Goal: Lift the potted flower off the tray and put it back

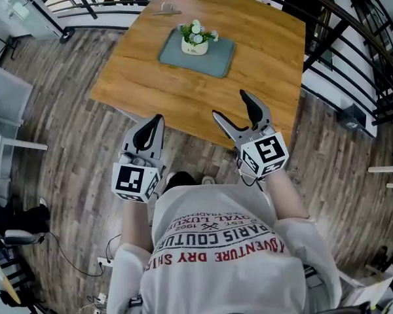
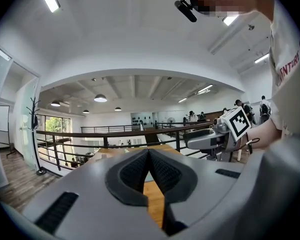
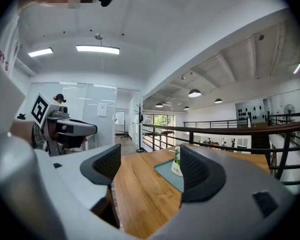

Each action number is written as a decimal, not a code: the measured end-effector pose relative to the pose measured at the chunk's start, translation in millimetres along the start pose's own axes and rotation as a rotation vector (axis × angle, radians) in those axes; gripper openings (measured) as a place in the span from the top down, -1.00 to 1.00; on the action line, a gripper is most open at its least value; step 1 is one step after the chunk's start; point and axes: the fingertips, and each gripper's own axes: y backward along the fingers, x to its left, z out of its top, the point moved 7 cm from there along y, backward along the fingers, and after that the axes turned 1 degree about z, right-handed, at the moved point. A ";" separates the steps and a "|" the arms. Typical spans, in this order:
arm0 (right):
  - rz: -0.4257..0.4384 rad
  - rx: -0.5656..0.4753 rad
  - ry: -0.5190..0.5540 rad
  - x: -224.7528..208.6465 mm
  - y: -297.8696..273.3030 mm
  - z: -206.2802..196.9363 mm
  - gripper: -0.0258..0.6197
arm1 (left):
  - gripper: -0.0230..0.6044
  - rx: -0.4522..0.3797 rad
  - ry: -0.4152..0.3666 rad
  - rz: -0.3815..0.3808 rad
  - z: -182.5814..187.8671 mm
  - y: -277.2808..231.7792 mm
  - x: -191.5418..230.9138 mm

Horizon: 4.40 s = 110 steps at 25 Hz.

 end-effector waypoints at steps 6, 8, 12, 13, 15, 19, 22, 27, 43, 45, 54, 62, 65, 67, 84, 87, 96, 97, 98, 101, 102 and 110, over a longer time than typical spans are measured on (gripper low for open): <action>0.007 0.075 0.038 -33.2 -53.8 -7.9 -0.25 | 0.89 0.010 0.001 -0.059 -7.2 -59.6 38.3; 0.043 0.113 0.062 -44.6 -79.9 -9.0 -0.25 | 0.89 0.009 0.000 -0.088 -8.7 -86.2 58.3; 0.054 0.200 0.083 -72.2 -131.4 -13.0 -0.25 | 0.89 0.007 0.010 -0.168 -10.2 -141.5 99.0; 0.046 0.222 0.080 -78.8 -142.2 -14.7 -0.26 | 0.89 0.009 0.013 -0.190 -11.0 -153.9 107.6; 0.045 0.262 0.086 -92.7 -164.6 -17.2 -0.30 | 0.89 0.013 0.023 -0.229 -12.4 -177.5 123.7; 0.064 0.337 0.114 -125.2 -210.9 -25.0 -0.35 | 0.89 0.024 0.030 -0.288 -17.4 -221.2 149.7; 0.091 0.415 0.125 -148.2 -241.0 -41.3 -0.38 | 0.89 0.036 0.025 -0.326 -27.3 -248.9 163.3; 0.158 0.529 0.137 -174.8 -287.2 -62.9 -0.40 | 0.89 0.062 0.041 -0.331 -48.4 -285.1 184.9; 0.438 0.760 0.237 -203.5 -337.9 -137.9 -0.48 | 0.89 0.173 0.101 -0.327 -98.9 -315.1 191.1; 0.440 0.750 0.227 -204.0 -342.4 -144.1 -0.48 | 0.89 0.176 0.107 -0.330 -103.7 -318.6 188.9; 0.473 0.705 0.205 -196.7 -360.1 -160.1 -0.48 | 0.89 0.173 0.124 -0.328 -117.4 -330.5 190.4; 0.419 0.617 0.186 -194.6 -361.1 -161.7 -0.49 | 0.89 0.187 0.137 -0.318 -127.8 -323.0 195.3; 0.375 0.614 0.173 -193.4 -359.3 -160.6 -0.50 | 0.89 0.192 0.139 -0.321 -131.2 -318.9 196.9; 0.343 0.611 0.157 -192.0 -359.6 -160.7 -0.50 | 0.89 0.198 0.140 -0.326 -133.2 -317.9 199.9; 0.004 0.431 0.052 -181.7 -333.3 -109.4 -0.50 | 0.89 0.158 0.082 -0.422 -100.7 -317.8 224.2; -0.088 0.399 0.047 -176.3 -317.7 -89.7 -0.50 | 0.89 0.132 0.060 -0.442 -84.4 -315.0 229.2; -0.320 0.312 -0.004 -139.0 -263.1 -18.8 -0.50 | 0.89 0.051 -0.014 -0.440 -39.3 -297.5 232.2; -0.345 0.301 -0.008 -135.5 -255.5 -10.6 -0.50 | 0.89 0.043 -0.021 -0.433 -33.7 -294.6 231.6; -0.368 0.291 -0.012 -132.1 -248.3 -2.4 -0.50 | 0.89 0.033 -0.027 -0.426 -27.7 -291.9 231.1; -0.436 0.260 -0.023 -123.1 -227.1 19.2 -0.50 | 0.89 0.000 -0.044 -0.408 -9.0 -282.6 229.0; -0.457 0.250 -0.025 -120.3 -220.1 24.7 -0.50 | 0.89 -0.011 -0.051 -0.404 -3.5 -278.8 228.0; -0.520 0.191 -0.017 -109.0 -178.9 49.2 -0.50 | 0.89 -0.063 -0.075 -0.367 18.3 -258.5 223.5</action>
